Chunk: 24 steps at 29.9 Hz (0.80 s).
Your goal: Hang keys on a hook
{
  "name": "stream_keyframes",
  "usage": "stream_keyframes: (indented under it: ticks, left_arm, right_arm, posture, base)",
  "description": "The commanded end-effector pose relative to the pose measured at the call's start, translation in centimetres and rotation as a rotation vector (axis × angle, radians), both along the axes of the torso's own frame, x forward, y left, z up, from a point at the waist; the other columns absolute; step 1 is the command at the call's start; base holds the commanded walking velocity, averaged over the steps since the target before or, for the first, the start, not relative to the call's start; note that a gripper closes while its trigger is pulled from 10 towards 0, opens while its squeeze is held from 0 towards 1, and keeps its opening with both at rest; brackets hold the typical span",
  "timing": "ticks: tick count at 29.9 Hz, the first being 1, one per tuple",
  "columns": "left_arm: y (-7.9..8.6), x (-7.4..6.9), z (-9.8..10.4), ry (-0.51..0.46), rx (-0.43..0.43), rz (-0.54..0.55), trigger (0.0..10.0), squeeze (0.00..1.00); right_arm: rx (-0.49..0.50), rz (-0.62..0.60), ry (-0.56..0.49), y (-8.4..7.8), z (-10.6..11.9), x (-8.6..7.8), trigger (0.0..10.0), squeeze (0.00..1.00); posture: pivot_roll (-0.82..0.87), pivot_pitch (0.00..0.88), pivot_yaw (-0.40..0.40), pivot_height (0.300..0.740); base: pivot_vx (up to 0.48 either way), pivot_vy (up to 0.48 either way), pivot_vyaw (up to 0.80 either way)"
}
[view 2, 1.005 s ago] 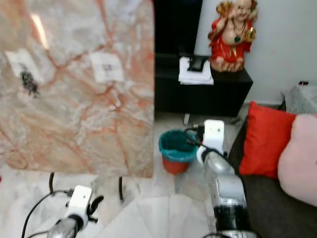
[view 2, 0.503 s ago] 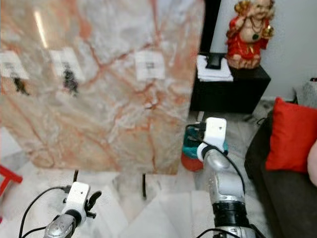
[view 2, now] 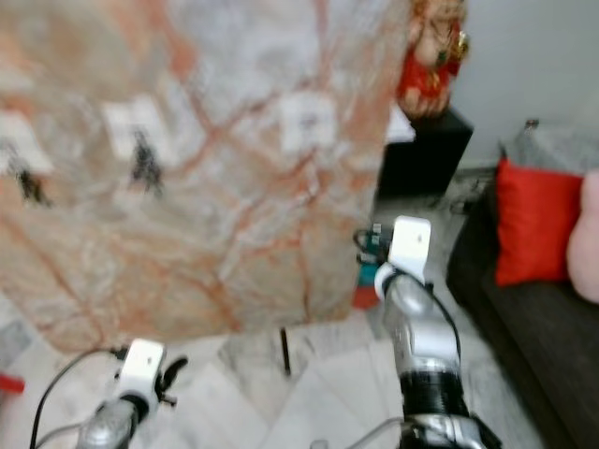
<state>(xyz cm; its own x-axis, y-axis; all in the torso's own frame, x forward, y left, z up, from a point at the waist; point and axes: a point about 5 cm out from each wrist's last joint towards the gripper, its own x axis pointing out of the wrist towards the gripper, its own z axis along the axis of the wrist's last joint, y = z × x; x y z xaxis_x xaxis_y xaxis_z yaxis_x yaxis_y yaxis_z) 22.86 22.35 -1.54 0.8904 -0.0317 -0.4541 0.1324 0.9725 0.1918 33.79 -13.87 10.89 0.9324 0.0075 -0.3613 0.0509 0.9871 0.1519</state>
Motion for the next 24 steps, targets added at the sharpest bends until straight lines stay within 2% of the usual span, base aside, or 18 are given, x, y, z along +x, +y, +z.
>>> stream_keyframes:
  ticks: [1,7,13,18,24]
  left_arm:
    - [-0.6,0.2,0.0,-0.002,-0.025,-0.001,10.0,0.0]
    - [-0.8,0.4,0.3,-0.022,-0.023,-0.025,10.0,0.0]
    - [-1.2,0.3,0.6,-0.041,-0.06,-0.04,10.0,0.0]
    - [-1.5,0.6,1.2,-0.077,-0.096,-0.05,10.0,0.0]
    - [-1.7,0.7,1.3,-0.079,-0.104,-0.057,10.0,0.0]
  right_arm:
    - [-0.014,-0.035,-0.018,-1.3,0.5,0.3,10.0,0.0]
    - [-0.016,-0.048,-0.018,-1.5,0.5,0.3,10.0,0.0]
    - [-0.024,-0.08,-0.035,-1.9,0.8,0.5,10.0,0.0]
    - [-0.019,-0.183,-0.064,-3.2,1.4,0.9,10.0,0.0]
    - [-0.003,-0.26,-0.096,-4.1,1.9,0.9,10.0,0.0]
  posture:
    - [0.02,0.0,-0.044,0.74]
    - [0.02,0.002,-0.041,0.74]
    - [0.02,0.0,-0.038,0.74]
    - [0.02,0.0,-0.036,0.74]
    - [0.02,0.0,-0.036,0.74]
  base:
    - [0.0,0.48,0.0]
    - [0.0,0.08,0.0]
    - [0.0,0.0,0.0]
    - [0.0,0.0,0.0]
    - [0.0,0.0,0.0]
